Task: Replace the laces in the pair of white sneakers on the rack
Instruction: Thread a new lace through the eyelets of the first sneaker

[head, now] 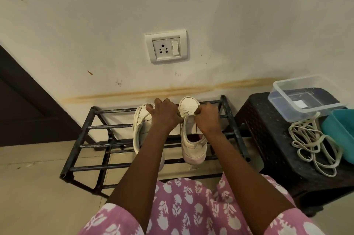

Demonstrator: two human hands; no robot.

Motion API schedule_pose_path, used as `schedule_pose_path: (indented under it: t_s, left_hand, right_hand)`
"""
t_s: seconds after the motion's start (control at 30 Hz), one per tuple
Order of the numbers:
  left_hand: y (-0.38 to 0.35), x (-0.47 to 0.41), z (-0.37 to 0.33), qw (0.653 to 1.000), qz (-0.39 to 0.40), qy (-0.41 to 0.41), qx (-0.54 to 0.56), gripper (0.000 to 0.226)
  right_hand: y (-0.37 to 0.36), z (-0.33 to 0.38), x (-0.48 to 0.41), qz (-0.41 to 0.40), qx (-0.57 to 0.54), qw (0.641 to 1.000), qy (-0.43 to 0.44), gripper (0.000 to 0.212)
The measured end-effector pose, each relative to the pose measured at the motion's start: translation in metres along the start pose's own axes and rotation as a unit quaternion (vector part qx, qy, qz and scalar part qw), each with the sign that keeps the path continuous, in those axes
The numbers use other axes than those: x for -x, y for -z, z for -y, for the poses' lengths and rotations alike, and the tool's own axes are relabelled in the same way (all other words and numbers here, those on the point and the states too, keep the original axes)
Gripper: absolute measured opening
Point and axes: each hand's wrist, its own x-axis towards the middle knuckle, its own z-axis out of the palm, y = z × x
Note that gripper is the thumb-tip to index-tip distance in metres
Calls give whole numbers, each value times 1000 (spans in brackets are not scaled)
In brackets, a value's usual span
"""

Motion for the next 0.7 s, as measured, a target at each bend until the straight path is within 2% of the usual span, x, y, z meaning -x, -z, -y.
schedule_pose_path:
  t_s: [0.1,0.17,0.23,0.33,0.4,0.47,0.7]
  left_hand:
    - [2,-1,-2,998,46,6,47,27]
    - [1,-1,-4,993,64,8,94,29]
    - [1,0,-6,989,77,14,122,34]
    - [1,0,-9,986,94,14,133,33]
    - [0,-1,-10,984,97,22,147,28]
    - [0,-2,-9,983,90,28,157,24]
    - [3,-5,-5,985,60,13,164,20]
  right_hand:
    - [1,-4,3,3,-145,987,-75,18]
    - [5,-7,3,-9,-257,958,-130,11]
    - [8,-9,-2,-31,-296,942,-157,19]
    - [13,-9,-12,23,-161,981,-101,25]
    - [15,-8,-21,72,-89,993,-38,33]
    - [18,-8,-28,88,-48,995,6,35]
    - [27,-10,-40,148,18,986,71,28]
